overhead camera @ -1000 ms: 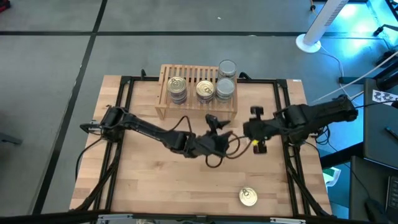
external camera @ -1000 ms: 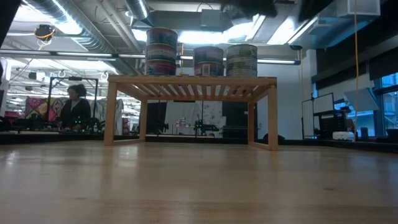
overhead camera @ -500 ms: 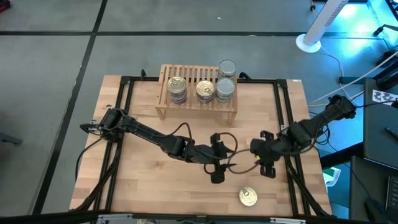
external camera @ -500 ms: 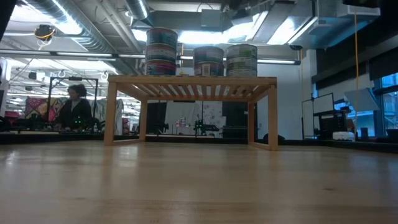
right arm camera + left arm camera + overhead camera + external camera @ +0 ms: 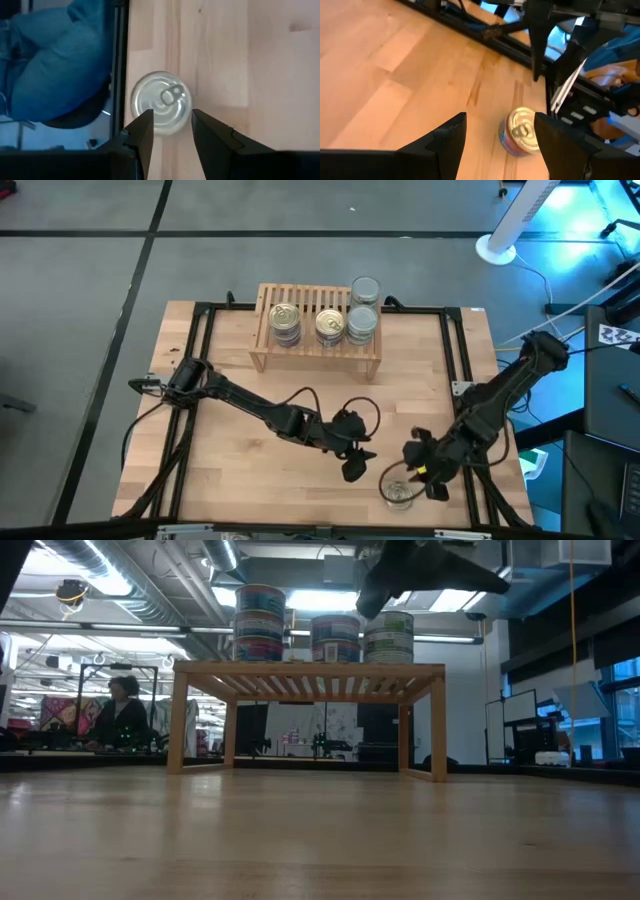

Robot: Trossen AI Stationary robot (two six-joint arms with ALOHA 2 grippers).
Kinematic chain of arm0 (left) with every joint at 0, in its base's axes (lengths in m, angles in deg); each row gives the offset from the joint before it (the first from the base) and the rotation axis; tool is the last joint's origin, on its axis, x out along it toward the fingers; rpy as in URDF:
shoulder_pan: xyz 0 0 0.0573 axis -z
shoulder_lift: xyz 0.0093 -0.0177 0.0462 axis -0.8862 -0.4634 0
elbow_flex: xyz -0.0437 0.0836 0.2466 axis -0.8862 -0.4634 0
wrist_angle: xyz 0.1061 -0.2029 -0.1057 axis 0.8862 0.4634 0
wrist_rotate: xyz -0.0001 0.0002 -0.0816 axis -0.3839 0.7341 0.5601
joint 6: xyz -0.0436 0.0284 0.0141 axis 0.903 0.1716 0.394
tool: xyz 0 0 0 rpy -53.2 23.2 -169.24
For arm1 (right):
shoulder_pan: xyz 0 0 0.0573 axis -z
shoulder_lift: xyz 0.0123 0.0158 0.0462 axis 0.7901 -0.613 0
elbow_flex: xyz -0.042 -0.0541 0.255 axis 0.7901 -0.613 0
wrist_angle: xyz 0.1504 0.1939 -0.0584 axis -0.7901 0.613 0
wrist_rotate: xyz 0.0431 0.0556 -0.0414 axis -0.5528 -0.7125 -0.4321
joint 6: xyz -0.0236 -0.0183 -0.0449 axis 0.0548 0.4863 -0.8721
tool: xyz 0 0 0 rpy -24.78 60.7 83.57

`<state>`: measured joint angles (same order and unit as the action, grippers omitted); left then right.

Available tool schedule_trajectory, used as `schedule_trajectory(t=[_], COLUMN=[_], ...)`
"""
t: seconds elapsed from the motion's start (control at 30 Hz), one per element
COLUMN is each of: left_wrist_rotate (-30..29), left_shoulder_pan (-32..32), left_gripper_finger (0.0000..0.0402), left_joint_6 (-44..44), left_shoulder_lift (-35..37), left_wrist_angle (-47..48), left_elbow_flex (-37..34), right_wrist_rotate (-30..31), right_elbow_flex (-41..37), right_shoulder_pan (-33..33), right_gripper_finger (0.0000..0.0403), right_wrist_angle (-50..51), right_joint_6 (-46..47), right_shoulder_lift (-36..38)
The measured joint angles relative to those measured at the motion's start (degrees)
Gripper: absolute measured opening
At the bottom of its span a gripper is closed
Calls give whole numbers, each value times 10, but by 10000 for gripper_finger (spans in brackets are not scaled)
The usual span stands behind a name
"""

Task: Stack canned seafood by type on shelf
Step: Stack the blue tuna can on top of the blue tuna cans on the shelf

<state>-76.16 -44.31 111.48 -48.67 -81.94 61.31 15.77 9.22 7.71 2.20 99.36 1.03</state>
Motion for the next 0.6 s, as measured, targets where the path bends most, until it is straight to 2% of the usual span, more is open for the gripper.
schedule_trajectory(t=[0.13, 0.27, 0.47, 0.6], left_wrist_rotate=[1, 1, 1, 0], left_shoulder_pan=[-1, -1, 0, -1], left_gripper_finger=[227, 227, 227, 227], left_joint_6=[0, 0, -29, -30], left_shoulder_lift=[-1, -1, -1, -1], left_wrist_angle=[8, 7, 10, 9], left_elbow_flex=[0, 0, 0, 0], right_wrist_rotate=[4, 8, 4, -6], right_elbow_flex=[-51, -86, -100, -100], right_shoulder_pan=[-7, -5, -5, 6], right_gripper_finger=[136, 136, 137, 168], right_wrist_angle=[-68, -83, -88, -94], right_joint_6=[42, 98, 110, 117], right_shoulder_lift=[-4, -5, -7, -7])
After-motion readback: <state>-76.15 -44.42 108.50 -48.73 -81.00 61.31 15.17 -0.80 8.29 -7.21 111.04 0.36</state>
